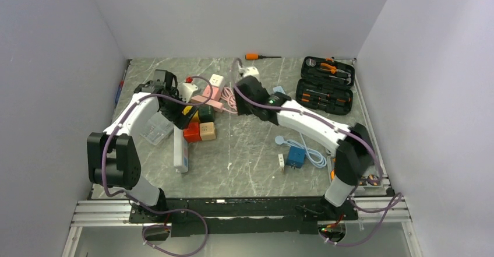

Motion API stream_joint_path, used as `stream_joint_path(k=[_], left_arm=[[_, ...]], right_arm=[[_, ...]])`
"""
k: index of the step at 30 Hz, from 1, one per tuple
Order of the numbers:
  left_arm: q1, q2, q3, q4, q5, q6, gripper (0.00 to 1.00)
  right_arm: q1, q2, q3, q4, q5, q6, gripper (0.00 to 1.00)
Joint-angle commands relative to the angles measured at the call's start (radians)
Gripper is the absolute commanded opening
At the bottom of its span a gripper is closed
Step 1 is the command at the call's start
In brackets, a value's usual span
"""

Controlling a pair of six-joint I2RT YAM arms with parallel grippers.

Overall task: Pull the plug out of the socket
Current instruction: Move the socket to the center of the board.

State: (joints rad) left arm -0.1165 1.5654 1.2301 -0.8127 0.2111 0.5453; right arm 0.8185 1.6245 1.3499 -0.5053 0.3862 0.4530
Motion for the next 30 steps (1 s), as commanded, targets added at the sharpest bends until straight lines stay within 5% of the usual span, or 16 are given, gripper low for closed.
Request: stream_joint_path(k=[1,9,23,27,30], left_arm=[[0.035,-0.068,-0.046,0.002,-0.001,0.045,0.99],[0.076,-0.121,-0.146,0.023,0.008,0.078,0.97],[0.133,-0.235,-0.309,0.02,-0.067,0.141,0.79],[0.173,-0.268,-0.328,0.0,-0.076,0.164,0.77],[0.202,-0.279,-0.325,-0.007,-0.083,0.169,0.75]], right_arm=[[-0.026,0.2,0.198,0.104,-0.115,-0.29,0.59],[-0.088,0.441,0.404,0.123,-0.288,-0.514,0.58],[-0.019,0.478,0.216,0.384,-0.324,-0.553,0.48],[-0.016,0.524,0.216,0.417,-0.282,-0.544,0.41],[-0.016,0.541,0.209,0.431,-0.221,-0.536,0.27]])
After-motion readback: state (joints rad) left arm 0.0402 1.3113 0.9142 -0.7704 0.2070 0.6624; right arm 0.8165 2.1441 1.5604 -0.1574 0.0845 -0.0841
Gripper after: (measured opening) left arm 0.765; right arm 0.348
